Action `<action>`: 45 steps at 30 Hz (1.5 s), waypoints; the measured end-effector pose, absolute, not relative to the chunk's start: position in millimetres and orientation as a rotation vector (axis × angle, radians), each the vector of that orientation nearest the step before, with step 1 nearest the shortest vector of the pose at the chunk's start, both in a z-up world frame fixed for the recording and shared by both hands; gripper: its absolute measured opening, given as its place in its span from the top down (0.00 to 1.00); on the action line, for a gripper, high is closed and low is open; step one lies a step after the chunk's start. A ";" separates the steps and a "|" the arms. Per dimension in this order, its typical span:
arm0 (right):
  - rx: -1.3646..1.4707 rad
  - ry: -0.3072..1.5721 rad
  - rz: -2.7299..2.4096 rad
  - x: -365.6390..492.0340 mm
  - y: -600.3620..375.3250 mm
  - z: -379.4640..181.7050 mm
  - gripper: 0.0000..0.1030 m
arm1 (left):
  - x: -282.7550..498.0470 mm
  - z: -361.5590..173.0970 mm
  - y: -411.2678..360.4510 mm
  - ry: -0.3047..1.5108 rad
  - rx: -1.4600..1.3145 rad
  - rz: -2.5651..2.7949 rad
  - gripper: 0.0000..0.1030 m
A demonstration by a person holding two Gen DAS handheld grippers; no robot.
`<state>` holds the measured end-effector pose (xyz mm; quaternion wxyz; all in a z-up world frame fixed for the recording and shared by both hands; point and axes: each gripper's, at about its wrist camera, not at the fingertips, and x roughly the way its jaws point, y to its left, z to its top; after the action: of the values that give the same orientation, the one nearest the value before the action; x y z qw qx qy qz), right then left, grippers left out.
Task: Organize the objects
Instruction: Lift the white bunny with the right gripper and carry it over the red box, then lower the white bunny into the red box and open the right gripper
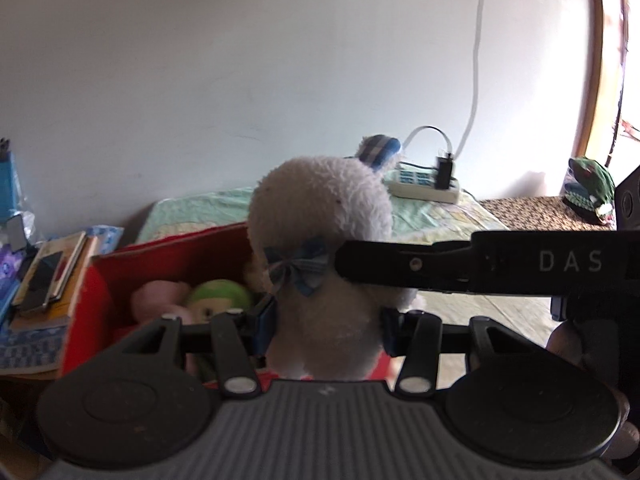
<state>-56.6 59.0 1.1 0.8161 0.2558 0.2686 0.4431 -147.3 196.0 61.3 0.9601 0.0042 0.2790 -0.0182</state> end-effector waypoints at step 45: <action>0.461 0.990 0.923 -2.7 206.1 -43.2 0.68 | -114.9 11.8 349.2 0.725 -0.042 0.160 0.33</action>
<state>-2.7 206.1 -43.2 0.7551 0.2115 0.4538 0.4233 -114.9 349.2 11.8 0.9316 -0.0206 0.3544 0.0784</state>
